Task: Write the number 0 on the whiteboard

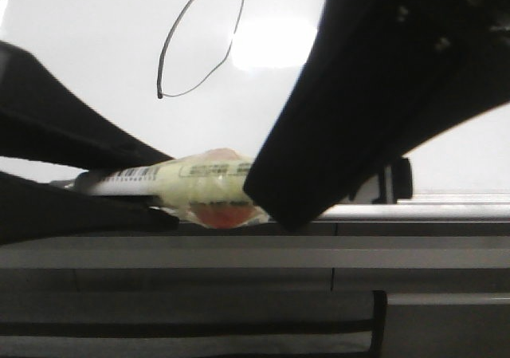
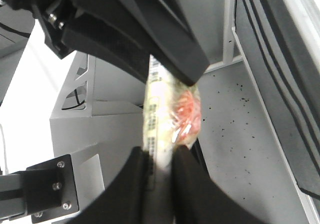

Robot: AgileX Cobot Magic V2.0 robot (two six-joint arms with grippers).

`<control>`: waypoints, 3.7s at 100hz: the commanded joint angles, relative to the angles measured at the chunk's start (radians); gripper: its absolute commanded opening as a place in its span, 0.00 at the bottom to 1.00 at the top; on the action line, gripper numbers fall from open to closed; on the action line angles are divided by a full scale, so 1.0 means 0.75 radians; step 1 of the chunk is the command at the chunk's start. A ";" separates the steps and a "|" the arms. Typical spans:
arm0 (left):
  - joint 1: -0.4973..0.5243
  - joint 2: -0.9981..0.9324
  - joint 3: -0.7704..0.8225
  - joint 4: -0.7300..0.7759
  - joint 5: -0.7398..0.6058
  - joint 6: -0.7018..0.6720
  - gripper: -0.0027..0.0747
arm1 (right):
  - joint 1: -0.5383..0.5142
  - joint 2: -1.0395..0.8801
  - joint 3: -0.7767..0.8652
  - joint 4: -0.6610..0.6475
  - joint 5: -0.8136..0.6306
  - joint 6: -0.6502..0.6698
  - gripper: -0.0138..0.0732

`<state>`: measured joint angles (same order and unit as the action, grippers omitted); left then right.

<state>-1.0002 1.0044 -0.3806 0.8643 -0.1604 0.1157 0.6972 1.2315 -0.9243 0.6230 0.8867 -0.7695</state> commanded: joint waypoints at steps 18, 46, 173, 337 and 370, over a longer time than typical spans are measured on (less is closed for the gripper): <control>-0.008 -0.009 -0.044 -0.019 -0.042 0.001 0.01 | -0.003 -0.026 -0.042 0.022 -0.205 -0.009 0.72; 0.105 -0.009 -0.216 -0.456 0.183 -0.020 0.01 | -0.006 -0.044 -0.138 0.011 -0.216 -0.009 0.92; 0.491 0.221 -0.188 -1.821 -0.263 -0.036 0.01 | -0.006 -0.299 -0.188 -0.053 -0.328 0.004 0.92; 0.114 0.472 0.068 -2.050 -1.069 -0.177 0.01 | -0.006 -0.299 -0.081 -0.056 -0.388 0.007 0.92; 0.114 0.471 0.068 -2.042 -1.103 -0.177 0.34 | -0.006 -0.299 -0.081 -0.056 -0.378 0.007 0.92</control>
<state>-0.9091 1.3726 -0.3105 -0.6834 -0.8958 -0.0076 0.6950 1.0222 -0.9611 0.5637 0.6525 -0.7650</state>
